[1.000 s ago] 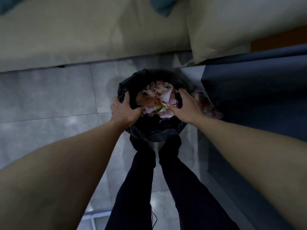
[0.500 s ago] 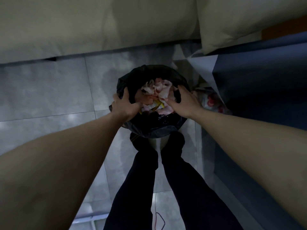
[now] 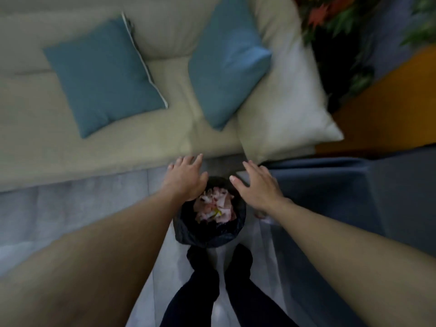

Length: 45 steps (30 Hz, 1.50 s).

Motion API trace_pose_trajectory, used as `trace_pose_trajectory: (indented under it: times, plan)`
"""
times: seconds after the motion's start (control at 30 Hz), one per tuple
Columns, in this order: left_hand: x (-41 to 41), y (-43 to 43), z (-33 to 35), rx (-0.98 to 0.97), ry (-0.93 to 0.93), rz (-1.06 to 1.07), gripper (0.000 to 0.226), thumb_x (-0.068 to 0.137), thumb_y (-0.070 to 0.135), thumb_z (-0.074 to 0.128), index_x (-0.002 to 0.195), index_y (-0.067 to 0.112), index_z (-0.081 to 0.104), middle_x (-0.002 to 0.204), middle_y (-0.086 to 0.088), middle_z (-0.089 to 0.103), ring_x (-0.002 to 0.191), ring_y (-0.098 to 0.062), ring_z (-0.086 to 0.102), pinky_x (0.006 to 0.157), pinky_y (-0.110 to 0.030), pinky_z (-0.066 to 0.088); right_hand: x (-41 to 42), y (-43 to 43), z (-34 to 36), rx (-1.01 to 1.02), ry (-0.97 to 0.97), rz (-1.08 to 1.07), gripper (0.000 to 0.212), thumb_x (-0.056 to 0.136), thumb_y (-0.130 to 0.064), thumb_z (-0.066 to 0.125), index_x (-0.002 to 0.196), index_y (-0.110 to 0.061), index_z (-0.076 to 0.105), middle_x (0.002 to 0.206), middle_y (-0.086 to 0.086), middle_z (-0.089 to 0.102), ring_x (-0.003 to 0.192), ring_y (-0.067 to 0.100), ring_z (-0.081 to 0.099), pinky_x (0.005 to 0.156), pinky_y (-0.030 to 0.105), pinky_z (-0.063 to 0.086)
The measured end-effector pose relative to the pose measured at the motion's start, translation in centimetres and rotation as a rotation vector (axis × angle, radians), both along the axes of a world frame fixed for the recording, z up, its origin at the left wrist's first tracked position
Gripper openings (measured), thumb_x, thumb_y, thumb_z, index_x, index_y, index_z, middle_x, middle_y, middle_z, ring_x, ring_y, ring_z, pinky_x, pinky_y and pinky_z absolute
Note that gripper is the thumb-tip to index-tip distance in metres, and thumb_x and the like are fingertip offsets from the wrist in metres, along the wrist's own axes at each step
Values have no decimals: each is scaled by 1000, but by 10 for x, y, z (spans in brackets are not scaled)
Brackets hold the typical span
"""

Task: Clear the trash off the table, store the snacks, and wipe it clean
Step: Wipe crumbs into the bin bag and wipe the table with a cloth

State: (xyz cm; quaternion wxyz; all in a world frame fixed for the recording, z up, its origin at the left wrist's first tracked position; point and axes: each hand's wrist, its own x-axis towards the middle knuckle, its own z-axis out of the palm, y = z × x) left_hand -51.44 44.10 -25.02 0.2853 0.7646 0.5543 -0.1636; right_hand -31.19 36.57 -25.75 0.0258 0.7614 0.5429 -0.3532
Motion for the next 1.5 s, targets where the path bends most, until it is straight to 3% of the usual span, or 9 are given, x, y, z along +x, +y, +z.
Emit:
trace_pose_trajectory:
  times: [0.37,0.67,1.17,1.5]
  plan:
    - [55,-3,226,333,-16,-97,65,99,50,37,158,25,22,162,-5,29,148,-27,24,120,-48,19,45,-2,226,240,-63,67,74,96,-64,36,155,-20,27,163,-1,24,150,28,14,119,50,13]
    - [113,-37,347,483,-60,-232,65,101,51,29,159,23,17,162,-7,26,149,-29,22,120,-48,18,106,-58,336,307,-146,-11,77,95,-71,26,157,-26,22,165,-4,18,152,27,5,121,54,2]
    - [204,-101,430,523,-205,-570,66,102,54,24,160,25,10,165,-6,19,152,-30,15,122,-51,12,173,-187,423,348,-311,-342,83,92,-78,15,157,-27,21,165,-4,16,152,29,6,120,59,1]
    - [251,-185,436,458,-223,-821,66,102,56,22,160,27,7,166,-4,16,152,-30,14,123,-51,12,173,-312,438,355,-437,-619,85,90,-79,13,157,-28,23,165,-3,16,152,28,9,120,60,4]
